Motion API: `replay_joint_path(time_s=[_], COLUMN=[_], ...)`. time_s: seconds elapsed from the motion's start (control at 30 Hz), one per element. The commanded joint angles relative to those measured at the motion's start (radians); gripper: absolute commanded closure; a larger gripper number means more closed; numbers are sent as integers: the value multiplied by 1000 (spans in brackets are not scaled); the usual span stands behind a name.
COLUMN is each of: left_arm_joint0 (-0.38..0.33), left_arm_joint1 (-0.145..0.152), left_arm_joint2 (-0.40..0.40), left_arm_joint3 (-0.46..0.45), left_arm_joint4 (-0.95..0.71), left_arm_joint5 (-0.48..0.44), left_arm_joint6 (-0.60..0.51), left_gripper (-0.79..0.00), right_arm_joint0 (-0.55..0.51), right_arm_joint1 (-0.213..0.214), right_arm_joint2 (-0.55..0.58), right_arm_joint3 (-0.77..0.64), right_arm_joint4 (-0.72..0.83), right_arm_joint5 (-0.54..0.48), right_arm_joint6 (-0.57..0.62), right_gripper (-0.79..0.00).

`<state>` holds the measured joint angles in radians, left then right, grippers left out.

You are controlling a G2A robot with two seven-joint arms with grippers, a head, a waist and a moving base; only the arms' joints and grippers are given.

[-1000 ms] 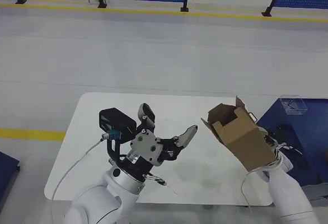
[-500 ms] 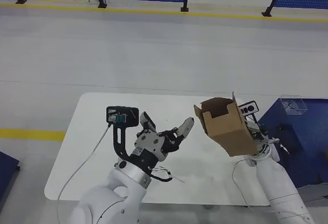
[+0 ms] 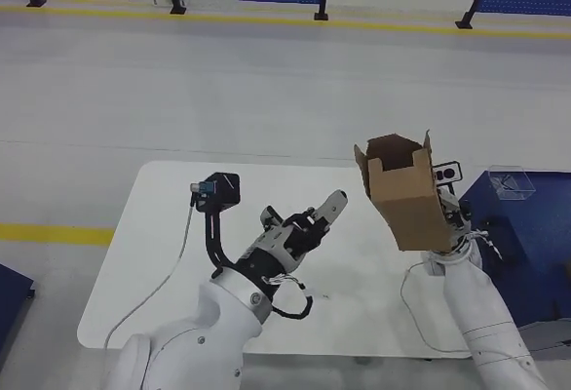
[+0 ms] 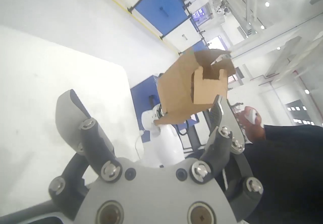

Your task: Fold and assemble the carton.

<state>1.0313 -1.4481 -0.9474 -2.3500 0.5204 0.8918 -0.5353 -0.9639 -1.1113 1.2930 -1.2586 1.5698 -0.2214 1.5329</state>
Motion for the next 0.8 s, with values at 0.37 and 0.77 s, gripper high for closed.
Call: replay_joint_path(time_s=[0.37, 0.77], left_arm_joint0=[38, 65], left_arm_joint1=[-53, -114], left_arm_joint2=[-99, -151], left_arm_joint3=[0, 61], left_arm_joint4=[-360, -834], left_arm_joint5=[121, 121], left_arm_joint6=[99, 293], left_gripper=[-785, -785], right_arm_joint0=[36, 9], right_arm_joint1=[-71, -79], right_arm_joint2=[-39, -48], right_arm_joint3=[70, 15], right_arm_joint4=[20, -142], right_arm_joint5=[-79, -82], right_arm_joint6=[-13, -16], right_gripper=[0, 0])
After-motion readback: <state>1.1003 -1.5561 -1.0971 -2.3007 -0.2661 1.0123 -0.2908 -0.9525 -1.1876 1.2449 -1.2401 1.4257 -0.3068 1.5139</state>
